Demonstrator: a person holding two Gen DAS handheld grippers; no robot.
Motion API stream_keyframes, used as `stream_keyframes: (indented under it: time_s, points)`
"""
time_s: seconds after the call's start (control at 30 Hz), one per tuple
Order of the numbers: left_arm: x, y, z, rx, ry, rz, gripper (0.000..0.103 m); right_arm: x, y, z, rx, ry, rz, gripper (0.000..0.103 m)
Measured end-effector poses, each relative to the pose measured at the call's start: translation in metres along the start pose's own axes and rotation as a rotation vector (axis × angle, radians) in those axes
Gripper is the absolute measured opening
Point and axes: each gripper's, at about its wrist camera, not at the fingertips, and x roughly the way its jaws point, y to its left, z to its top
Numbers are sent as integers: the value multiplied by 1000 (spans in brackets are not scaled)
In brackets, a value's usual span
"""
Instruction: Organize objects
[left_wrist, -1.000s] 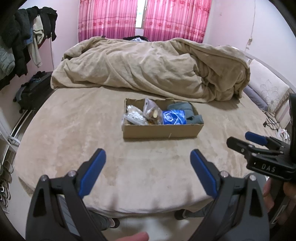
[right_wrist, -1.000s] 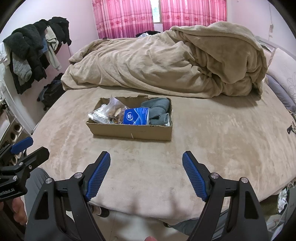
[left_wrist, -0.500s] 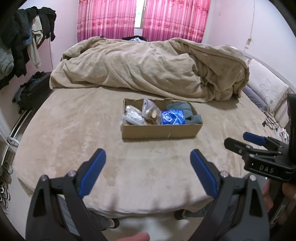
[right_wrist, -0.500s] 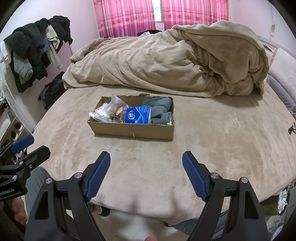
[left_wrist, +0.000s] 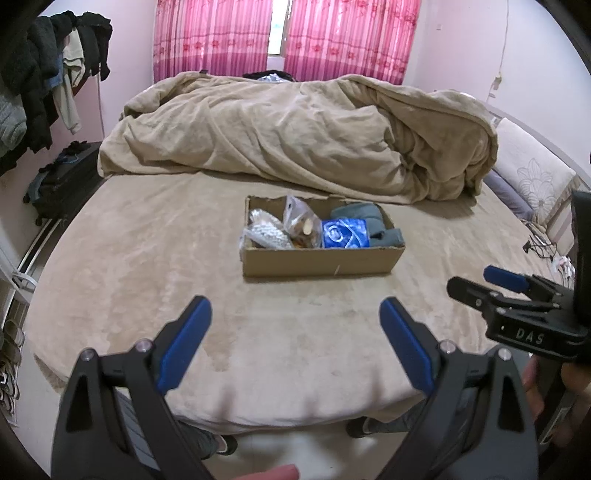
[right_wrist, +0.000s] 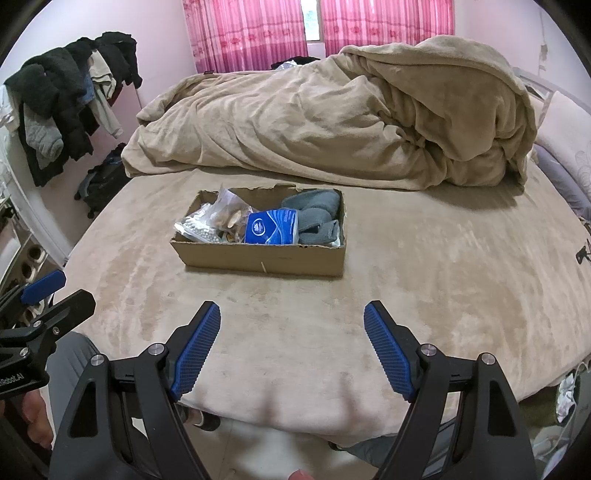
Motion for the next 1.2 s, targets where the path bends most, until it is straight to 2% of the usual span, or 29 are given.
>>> stream_keyframes:
  time_s: [1.2]
  points:
    - [11,0,0,13,4,6,94,11,-5,-7,11,10,-5,83]
